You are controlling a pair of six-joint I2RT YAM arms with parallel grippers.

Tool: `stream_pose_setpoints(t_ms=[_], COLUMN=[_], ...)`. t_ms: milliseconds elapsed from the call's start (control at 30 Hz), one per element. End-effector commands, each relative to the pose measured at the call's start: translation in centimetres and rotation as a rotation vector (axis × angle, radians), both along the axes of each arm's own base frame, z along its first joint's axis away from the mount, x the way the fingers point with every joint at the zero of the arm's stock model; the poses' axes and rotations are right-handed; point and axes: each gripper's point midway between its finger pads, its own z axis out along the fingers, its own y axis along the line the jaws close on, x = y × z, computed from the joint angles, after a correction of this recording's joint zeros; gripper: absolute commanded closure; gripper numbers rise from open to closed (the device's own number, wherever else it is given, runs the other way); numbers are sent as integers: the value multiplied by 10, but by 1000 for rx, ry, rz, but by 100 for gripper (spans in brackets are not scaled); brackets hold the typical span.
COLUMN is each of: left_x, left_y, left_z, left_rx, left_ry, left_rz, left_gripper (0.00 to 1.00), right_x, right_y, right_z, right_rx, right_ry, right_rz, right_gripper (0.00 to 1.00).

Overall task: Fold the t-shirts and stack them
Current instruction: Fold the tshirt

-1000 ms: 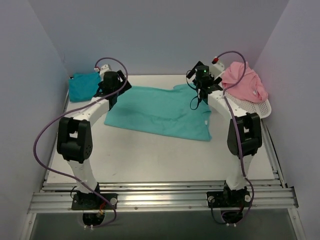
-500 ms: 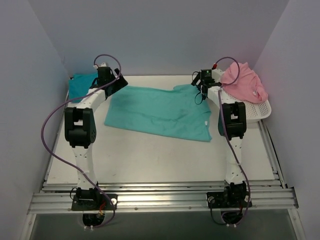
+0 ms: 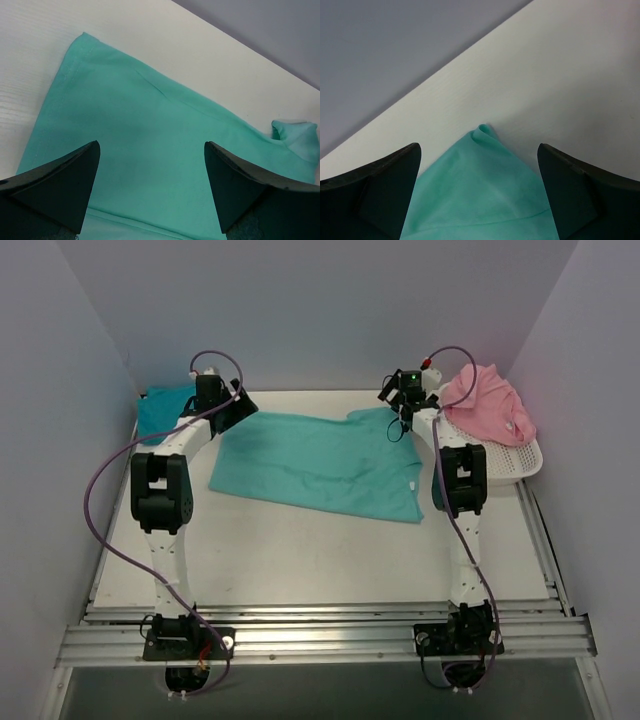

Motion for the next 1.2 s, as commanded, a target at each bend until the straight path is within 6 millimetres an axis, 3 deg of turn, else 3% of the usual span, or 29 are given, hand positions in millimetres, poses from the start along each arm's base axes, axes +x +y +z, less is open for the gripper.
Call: stream_pose_setpoints(t_ms=[0, 233, 433, 500, 833, 967, 1067, 1133, 1167], left_x=[9, 7, 7, 8, 8, 14, 19, 30, 34], left_y=[3, 3, 4, 4, 18, 48, 66, 69, 75], left_z=[20, 21, 14, 12, 4, 3, -3, 4, -10], left_rx=[-8, -13, -19, -17, -19, -6, 22, 12, 2], left_ry=[-61, -67, -57, -56, -46, -36, -21, -35, -14], left_rz=[-10, -6, -4, -5, 18, 93, 152, 164, 169], left_gripper=[6, 6, 6, 6, 6, 6, 6, 6, 6], right_x=[3, 3, 1, -1, -6, -9, -10, -11, -12], right_y=[7, 17, 46, 51, 40, 31, 27, 23, 22], right_z=[-26, -46, -48, -49, -57, -55, -51, -46, -47], right_rx=[33, 69, 90, 81, 54, 35, 31, 28, 27], right_ry=[31, 44, 39, 40, 59, 68, 65, 62, 63], right_rz=[14, 26, 64, 63, 39, 29, 28, 26, 26], right_gripper=[3, 5, 26, 39, 80, 100, 100, 100, 100])
